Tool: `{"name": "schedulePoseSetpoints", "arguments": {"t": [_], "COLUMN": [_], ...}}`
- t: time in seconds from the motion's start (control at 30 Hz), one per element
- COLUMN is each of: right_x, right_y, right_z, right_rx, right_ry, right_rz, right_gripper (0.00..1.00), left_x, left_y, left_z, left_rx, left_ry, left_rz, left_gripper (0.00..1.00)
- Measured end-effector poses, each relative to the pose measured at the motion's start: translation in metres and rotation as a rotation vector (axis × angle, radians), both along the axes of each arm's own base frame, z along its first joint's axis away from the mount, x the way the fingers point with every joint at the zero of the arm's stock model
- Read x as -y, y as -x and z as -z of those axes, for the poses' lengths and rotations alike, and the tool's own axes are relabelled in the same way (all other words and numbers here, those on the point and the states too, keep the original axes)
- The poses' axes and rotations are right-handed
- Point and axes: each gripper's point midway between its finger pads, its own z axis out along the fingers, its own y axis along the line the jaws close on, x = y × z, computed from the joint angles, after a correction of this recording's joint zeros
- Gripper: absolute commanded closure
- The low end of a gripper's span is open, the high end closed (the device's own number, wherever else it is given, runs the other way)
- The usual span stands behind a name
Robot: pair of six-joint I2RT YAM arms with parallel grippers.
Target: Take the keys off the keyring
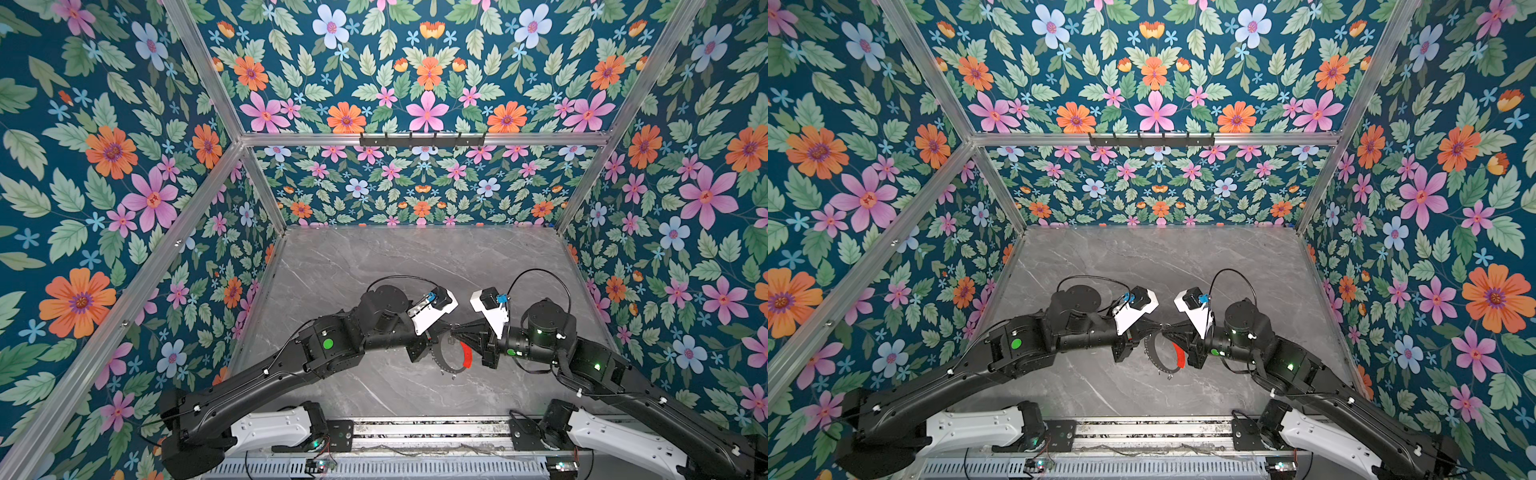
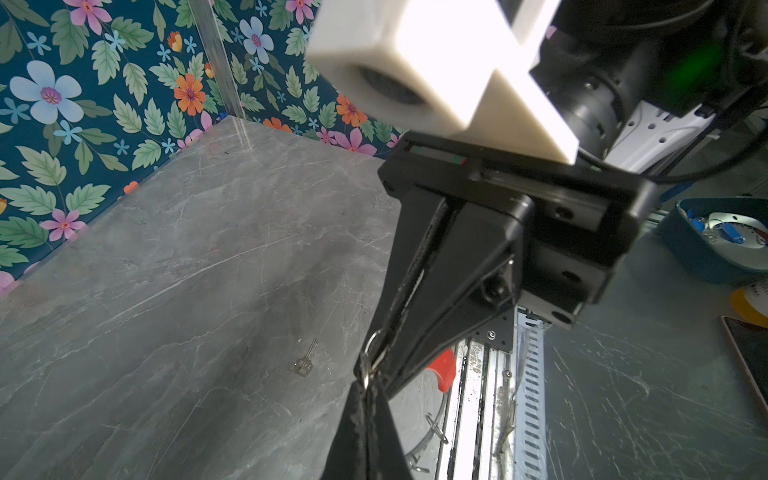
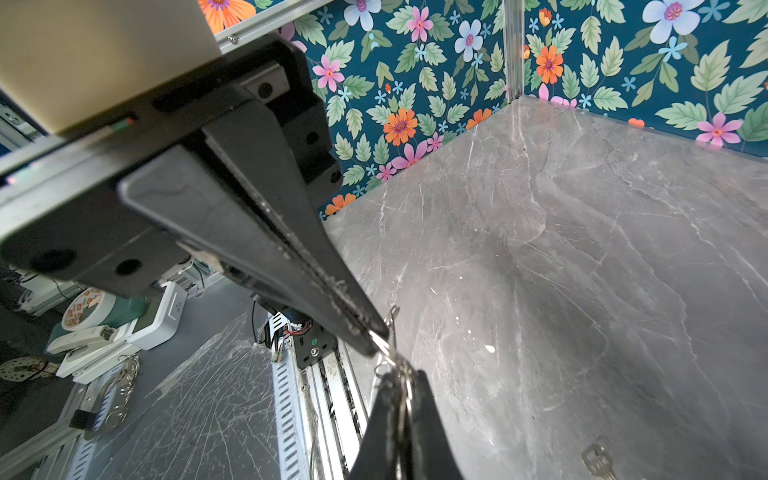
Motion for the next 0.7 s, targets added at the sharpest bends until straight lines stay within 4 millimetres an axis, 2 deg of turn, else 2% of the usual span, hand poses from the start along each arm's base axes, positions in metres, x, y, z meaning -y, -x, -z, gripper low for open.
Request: {"name": "schedulePoseSetpoints", "arguments": {"t": [0.03, 0.17, 0.27, 0.43, 0.7], "right_x": [0.000, -0.001, 0.003, 0.009, 0.022], "right_y": [0.000, 0.002, 0.005, 0.011, 0.017], "right_z": [0.000, -0.001, -0.007, -0.008, -0.011], "right_rx": [0.000, 0.001, 0.019, 0.025, 0.039], "right_ry": [0.001, -0.002, -0.019, -0.025, -0.033], "right_rz": [0.001, -0.008, -0.011, -0.017, 0.004], "right_gripper": [1.00, 0.72, 0.62, 0.55, 0.53], "left_x": [0.000, -0.001, -0.002, -0.001, -0.004], "left_y": [0.000, 0.003, 0.009, 0.015, 0.017], "left_z": [0.000, -0.002, -0.006, -0.009, -0.007], "left_rx": [0.005, 0.026, 0.040, 0.048, 0.053], "left_ry": [-0.002, -0.001, 0.001, -0.009, -0.034], "left_rz": [0.003, 0.025, 0.064, 0.110, 0.120], "left_gripper": [1.00, 1.00, 1.00, 1.00, 1.00]}}
